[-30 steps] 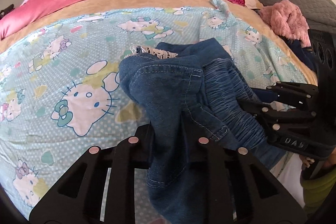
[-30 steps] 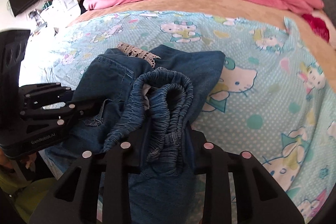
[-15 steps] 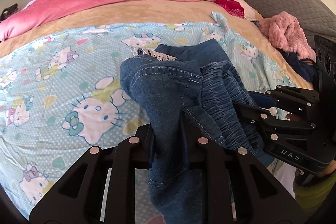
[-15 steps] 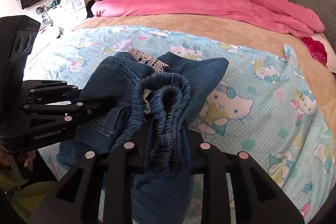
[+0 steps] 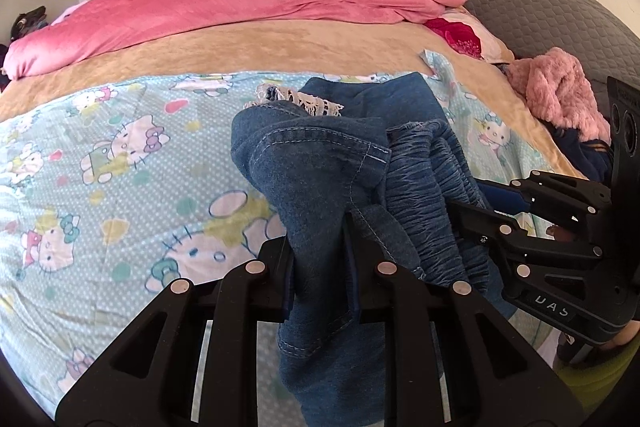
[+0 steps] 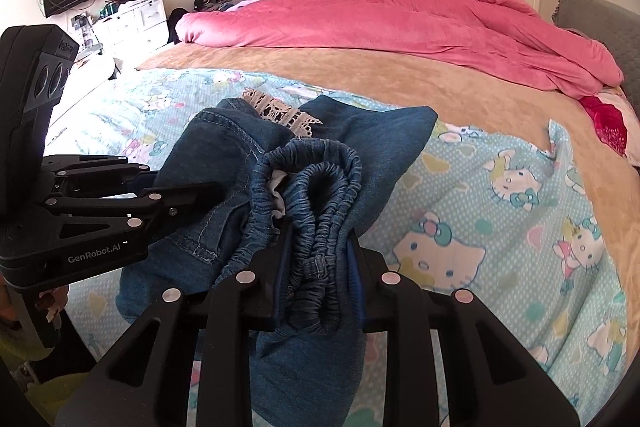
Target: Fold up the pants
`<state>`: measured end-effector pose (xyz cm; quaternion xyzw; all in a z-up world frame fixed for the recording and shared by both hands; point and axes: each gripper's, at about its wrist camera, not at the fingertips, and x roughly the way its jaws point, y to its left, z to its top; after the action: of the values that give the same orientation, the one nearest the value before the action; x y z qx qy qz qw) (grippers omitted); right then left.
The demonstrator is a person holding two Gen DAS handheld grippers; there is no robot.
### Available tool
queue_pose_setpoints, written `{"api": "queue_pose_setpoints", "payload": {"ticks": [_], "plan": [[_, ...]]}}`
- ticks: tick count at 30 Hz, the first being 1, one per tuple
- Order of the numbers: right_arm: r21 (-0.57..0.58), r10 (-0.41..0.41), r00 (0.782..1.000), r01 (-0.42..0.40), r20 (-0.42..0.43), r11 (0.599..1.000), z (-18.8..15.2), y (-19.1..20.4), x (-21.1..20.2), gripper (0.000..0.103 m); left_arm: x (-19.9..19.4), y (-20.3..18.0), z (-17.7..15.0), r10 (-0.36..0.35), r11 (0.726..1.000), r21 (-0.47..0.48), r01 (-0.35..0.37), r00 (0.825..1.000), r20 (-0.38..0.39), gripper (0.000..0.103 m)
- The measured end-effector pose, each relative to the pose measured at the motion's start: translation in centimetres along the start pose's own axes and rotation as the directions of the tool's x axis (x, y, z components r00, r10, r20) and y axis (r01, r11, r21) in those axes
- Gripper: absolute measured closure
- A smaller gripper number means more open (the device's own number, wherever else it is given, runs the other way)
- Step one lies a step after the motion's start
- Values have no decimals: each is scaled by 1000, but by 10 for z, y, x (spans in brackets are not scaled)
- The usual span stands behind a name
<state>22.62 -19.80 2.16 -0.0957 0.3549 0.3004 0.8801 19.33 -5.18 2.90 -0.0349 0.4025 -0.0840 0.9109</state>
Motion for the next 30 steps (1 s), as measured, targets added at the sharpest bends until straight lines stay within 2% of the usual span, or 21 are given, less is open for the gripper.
{"api": "queue_pose_setpoints", "payload": {"ticks": [12, 30], "plan": [[8, -17, 1000, 17, -10, 1000, 26, -10, 29, 79, 23, 16, 26, 12, 1000, -7, -12, 1000, 10, 91], [42, -37, 997, 40, -72, 998, 23, -18, 63, 78, 53, 34, 23, 38, 999, -36, -39, 999, -30, 90]]}}
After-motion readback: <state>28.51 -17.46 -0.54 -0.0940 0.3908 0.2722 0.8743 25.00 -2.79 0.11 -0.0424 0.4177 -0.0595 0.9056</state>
